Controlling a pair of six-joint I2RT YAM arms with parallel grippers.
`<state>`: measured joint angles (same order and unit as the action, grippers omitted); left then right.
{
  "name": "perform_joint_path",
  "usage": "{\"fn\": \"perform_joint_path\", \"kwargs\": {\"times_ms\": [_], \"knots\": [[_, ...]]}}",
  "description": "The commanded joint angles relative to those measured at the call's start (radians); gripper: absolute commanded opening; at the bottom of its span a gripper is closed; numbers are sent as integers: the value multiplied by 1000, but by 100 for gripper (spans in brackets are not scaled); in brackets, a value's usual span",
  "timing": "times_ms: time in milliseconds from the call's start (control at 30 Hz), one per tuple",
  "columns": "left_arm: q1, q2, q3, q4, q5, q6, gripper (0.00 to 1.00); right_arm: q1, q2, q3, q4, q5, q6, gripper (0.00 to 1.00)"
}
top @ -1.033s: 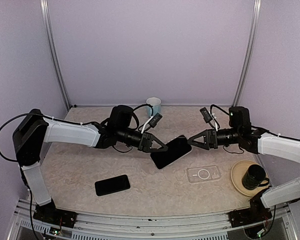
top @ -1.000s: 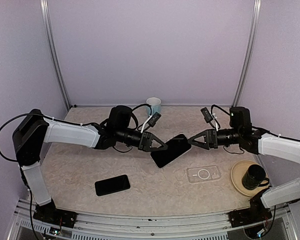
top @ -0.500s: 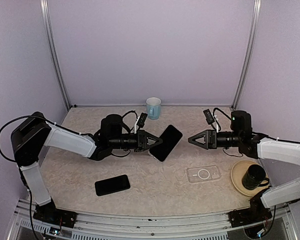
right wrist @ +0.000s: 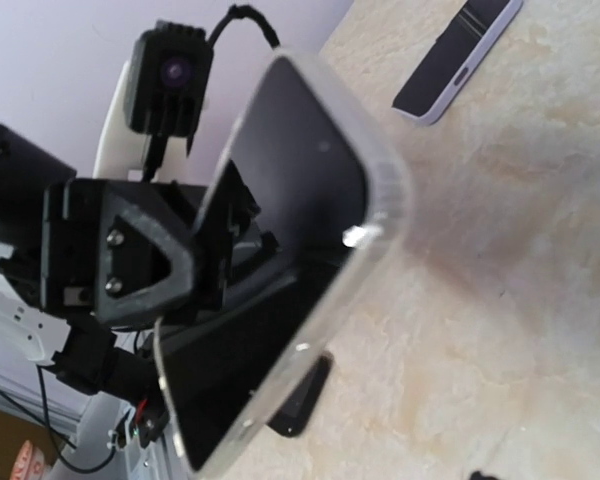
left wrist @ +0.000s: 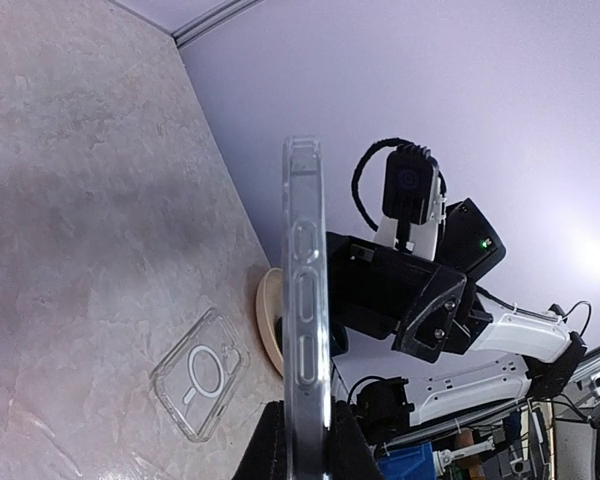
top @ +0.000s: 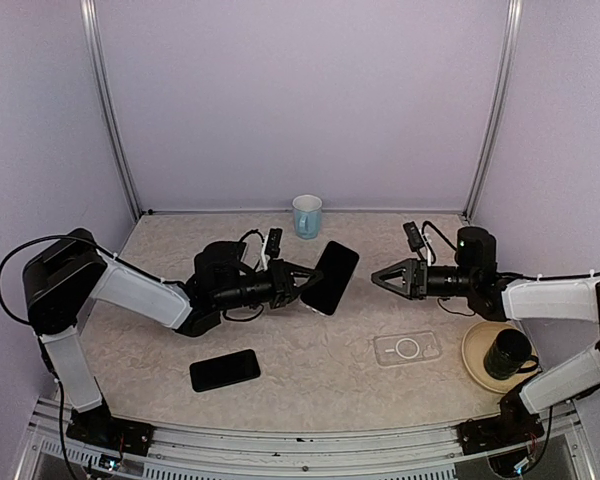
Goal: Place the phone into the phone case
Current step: Pass from the left arm to the right
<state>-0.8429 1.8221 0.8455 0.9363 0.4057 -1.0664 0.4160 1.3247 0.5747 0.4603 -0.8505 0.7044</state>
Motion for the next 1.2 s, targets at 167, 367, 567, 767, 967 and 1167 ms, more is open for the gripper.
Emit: {"fn": "perform_joint_path", "kwargs": {"times_ms": [167, 367, 567, 767, 967, 1167], "knots": [[-18, -11, -37, 238, -49, -77, 0, 54, 98, 73, 106, -33, 57, 70], [-31, -2, -40, 279, -63, -93, 0, 89, 167, 117, 144, -39, 73, 68], [-34, -2, -59, 314, -85, -107, 0, 119, 205, 138, 212, -44, 99, 65], [-42, -14, -88, 332, -129, -105, 0, 142, 221, 157, 258, -42, 115, 62], [-48, -21, -108, 345, -160, -103, 0, 154, 245, 172, 278, -45, 131, 58], [-48, -28, -122, 371, -171, -103, 0, 162, 275, 183, 282, -41, 136, 57]]}}
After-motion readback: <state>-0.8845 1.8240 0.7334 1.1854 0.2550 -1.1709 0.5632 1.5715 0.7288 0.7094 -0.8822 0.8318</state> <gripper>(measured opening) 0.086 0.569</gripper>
